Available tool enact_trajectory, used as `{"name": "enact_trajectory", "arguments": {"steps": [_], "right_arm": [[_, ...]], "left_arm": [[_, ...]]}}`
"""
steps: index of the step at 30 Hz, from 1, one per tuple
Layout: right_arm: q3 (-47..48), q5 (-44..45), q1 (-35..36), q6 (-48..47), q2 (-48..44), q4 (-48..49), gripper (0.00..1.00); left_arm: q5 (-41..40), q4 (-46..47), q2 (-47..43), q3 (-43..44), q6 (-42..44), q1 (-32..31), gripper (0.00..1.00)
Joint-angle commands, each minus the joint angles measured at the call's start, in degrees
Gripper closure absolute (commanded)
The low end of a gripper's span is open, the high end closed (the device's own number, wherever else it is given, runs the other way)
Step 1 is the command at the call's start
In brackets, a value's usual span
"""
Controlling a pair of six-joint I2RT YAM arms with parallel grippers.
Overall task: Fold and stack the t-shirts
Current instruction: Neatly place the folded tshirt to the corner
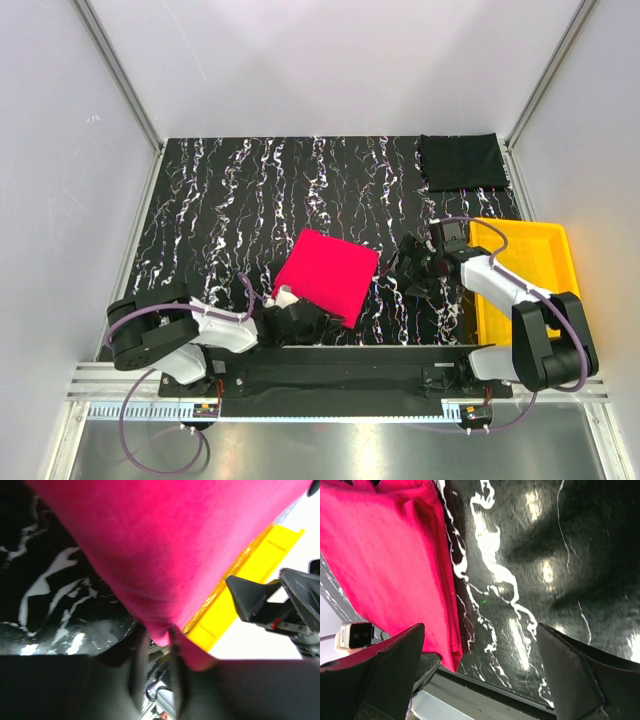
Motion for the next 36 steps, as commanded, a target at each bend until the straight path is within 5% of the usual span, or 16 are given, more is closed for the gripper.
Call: {"name": "enact_trajectory", "arguments": {"steps": [1, 13, 27, 36], "right_arm": [[-0.3, -3.2, 0.0, 2.2, 2.9, 5.7, 0.02], [-3.7, -12.8, 1.9, 14.0, 8.4, 22.3, 0.1], [-11.0, -10.1, 10.0, 28.7, 12.6, 33.9, 0.14], [-11.8, -3.7, 10.3, 27.9, 13.4, 37.8, 0.2]], "left_arm": [[-3.6, 4.9, -0.5, -0.1, -5.4, -0.2, 0.83], [-5.7, 1.7, -8.7, -1.1, -9.3, -0.1, 0.95], [-6.1, 0.6, -13.2, -2.3, -9.8, -0.1, 0.97], [-5.4, 0.2, -13.9, -2.7, -9.2, -0.1, 0.97]]}}
